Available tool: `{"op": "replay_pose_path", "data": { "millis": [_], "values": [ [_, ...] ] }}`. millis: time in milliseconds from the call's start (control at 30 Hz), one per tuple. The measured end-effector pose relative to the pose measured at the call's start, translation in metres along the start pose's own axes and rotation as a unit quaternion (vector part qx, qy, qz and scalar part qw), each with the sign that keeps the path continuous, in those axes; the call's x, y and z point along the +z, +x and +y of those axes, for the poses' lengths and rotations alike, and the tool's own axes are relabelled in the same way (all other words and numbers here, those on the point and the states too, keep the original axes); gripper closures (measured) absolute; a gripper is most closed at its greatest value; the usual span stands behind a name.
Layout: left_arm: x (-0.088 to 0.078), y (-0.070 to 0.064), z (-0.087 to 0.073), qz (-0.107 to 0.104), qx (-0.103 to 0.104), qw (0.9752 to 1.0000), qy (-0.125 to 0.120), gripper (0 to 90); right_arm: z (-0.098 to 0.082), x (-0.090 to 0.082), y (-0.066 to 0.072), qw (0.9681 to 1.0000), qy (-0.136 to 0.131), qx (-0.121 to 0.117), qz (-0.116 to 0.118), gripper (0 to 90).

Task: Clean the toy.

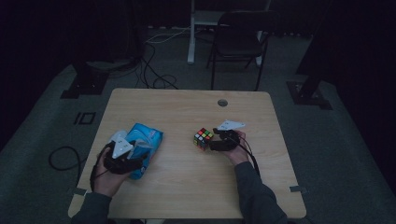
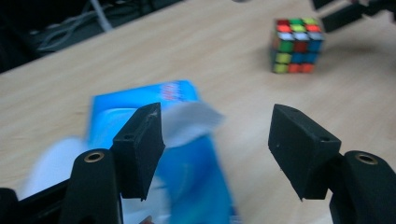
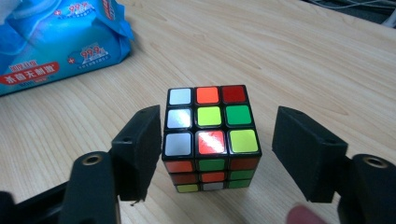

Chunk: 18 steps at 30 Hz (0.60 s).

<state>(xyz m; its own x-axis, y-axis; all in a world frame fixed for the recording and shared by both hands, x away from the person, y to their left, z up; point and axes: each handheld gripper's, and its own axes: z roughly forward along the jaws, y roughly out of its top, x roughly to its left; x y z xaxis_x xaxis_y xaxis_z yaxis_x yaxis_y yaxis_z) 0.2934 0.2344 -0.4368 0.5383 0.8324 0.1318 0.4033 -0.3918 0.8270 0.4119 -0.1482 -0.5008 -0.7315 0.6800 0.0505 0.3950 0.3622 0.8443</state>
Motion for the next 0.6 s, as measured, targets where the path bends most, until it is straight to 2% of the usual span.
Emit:
{"op": "replay_pose_path", "data": {
  "millis": [33,100,167,300,333,400,500,600],
  "values": [
    [0.000,0.000,0.000,0.000,0.000,1.0000,0.000,36.3,0.000,-0.001,0.000,1.0000,-0.001,0.000,0.000,33.9],
    [-0.003,0.016,-0.002,0.024,-0.006,0.9997,0.002,36.0,0.001,-0.002,0.001,1.0000,-0.002,-0.001,0.002,33.5],
    [0.000,0.026,-0.005,0.037,-0.014,0.9991,0.012,33.3,0.001,-0.003,0.002,1.0000,-0.003,-0.007,-0.002,30.0],
    [0.003,0.031,-0.009,0.034,-0.018,0.9991,0.018,31.8,0.002,-0.004,0.002,0.9999,-0.007,-0.005,-0.007,28.1],
    [0.011,0.031,-0.013,0.023,-0.011,0.9993,0.028,31.7,0.002,-0.005,0.002,0.9999,-0.009,-0.003,-0.009,27.7],
    [0.019,0.029,-0.014,0.019,-0.005,0.9991,0.038,32.6,0.001,-0.006,0.002,0.9999,-0.011,-0.003,-0.009,27.8],
    [0.034,0.032,-0.015,0.015,-0.014,0.9975,0.068,41.5,-0.001,-0.006,0.003,0.9999,-0.012,-0.004,-0.010,27.8],
    [0.043,0.036,-0.015,0.020,-0.034,0.9954,0.087,59.5,-0.003,-0.008,0.002,0.9998,-0.014,-0.002,-0.013,27.8]
  ]
}}
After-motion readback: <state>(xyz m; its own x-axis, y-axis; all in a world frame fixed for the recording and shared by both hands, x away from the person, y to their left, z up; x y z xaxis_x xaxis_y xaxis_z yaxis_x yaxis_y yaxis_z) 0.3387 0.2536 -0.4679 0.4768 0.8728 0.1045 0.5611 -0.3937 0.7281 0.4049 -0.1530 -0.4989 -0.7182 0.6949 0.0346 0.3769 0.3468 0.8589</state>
